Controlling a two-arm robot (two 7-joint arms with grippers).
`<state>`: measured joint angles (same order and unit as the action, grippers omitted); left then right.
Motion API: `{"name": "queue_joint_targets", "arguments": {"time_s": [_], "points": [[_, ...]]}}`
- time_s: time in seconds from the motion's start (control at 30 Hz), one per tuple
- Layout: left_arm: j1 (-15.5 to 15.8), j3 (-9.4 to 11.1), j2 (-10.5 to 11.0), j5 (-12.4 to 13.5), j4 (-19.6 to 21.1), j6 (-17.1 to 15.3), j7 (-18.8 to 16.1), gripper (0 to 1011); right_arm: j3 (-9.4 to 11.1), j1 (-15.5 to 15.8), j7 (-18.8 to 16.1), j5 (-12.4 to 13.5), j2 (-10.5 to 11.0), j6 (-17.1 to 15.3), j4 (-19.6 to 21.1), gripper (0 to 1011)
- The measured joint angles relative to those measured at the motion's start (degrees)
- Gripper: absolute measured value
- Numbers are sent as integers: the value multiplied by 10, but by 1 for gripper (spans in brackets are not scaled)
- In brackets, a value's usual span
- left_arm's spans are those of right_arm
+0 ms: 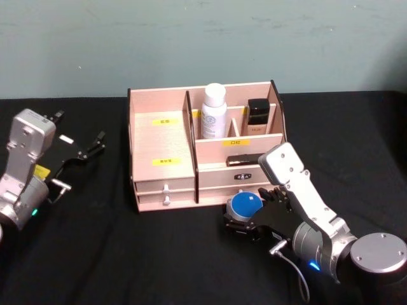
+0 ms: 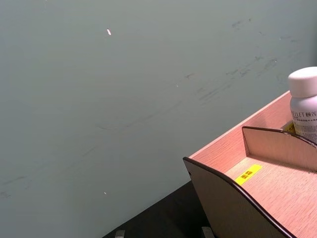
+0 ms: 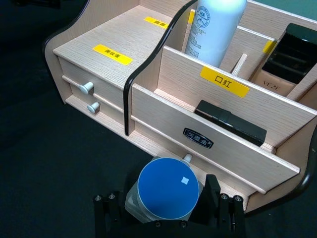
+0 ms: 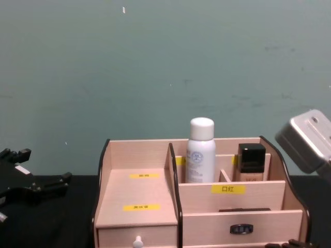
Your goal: Pick up the facial cleanser and watermelon frost from the table and place them into the tiered storage box.
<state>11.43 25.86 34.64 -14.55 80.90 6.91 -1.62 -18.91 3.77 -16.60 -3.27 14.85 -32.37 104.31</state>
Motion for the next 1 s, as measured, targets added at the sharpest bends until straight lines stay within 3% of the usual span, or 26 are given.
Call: {"name": "queue_joint_targets", "arguments": {"time_s": [0.2, 0.47, 1.0], "points": [[0, 0, 0, 0, 0, 0, 0, 1001, 0, 0, 0, 0, 0, 0, 0, 942], [0, 0, 0, 0, 0, 0, 0, 1001, 0, 0, 0, 0, 0, 0, 0, 733], [0, 0, 0, 0, 0, 0, 0, 1001, 0, 0, 0, 0, 0, 0, 0, 732]]}}
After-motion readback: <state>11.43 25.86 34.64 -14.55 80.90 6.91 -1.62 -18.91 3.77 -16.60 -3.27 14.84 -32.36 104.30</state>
